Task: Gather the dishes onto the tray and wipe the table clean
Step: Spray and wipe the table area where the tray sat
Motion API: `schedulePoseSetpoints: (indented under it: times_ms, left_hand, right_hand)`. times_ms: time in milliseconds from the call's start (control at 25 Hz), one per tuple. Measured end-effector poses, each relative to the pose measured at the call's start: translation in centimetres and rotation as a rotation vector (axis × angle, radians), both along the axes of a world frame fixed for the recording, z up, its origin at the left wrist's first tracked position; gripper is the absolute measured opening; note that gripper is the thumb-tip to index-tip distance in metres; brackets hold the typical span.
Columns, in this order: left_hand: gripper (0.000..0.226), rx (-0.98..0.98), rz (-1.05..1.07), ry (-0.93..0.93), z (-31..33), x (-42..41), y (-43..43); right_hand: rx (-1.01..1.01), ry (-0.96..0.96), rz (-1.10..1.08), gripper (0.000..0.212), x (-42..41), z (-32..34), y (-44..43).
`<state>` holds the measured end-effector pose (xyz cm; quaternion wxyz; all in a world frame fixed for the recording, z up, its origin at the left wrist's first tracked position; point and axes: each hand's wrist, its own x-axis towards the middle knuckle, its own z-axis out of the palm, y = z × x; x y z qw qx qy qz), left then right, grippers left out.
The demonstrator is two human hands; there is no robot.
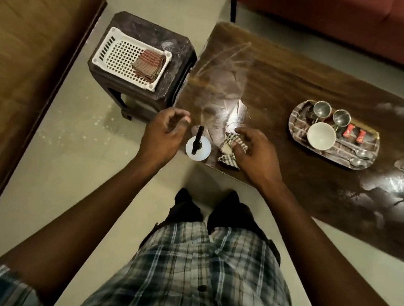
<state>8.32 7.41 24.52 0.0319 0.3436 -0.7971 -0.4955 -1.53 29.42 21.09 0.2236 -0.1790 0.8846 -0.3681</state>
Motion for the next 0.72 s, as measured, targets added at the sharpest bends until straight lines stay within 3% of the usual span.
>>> schedulePoseSetpoints:
  times_ms: [80, 280, 520, 600, 720]
  left_hand:
    - [0.025, 0.007, -0.064, -0.049, -1.7, -0.4, -1.1]
    - [0.057, 0.060, -0.135, -0.204, -8.5, -1.8, -3.2]
    - [0.111, 0.089, -0.458, -0.304, -18.4, -1.5, -4.3]
    - [0.116, 0.104, -0.556, -0.270, -21.2, -1.3, -4.3]
    - [0.102, 0.055, -0.660, -0.188, -23.7, -1.7, -3.7]
  right_hand:
    - [0.044, -0.043, 0.000, 0.045, 0.1, -1.8, -1.0]
    - [0.133, -0.167, 0.031, 0.050, -0.9, -8.5, -3.2]
    - [0.327, -0.215, 0.104, 0.075, -1.8, -17.7, -3.3]
    - [0.463, -0.175, 0.207, 0.087, -1.8, -20.4, -2.6]
    - [0.568, -0.142, 0.302, 0.094, -1.5, -22.8, -1.3]
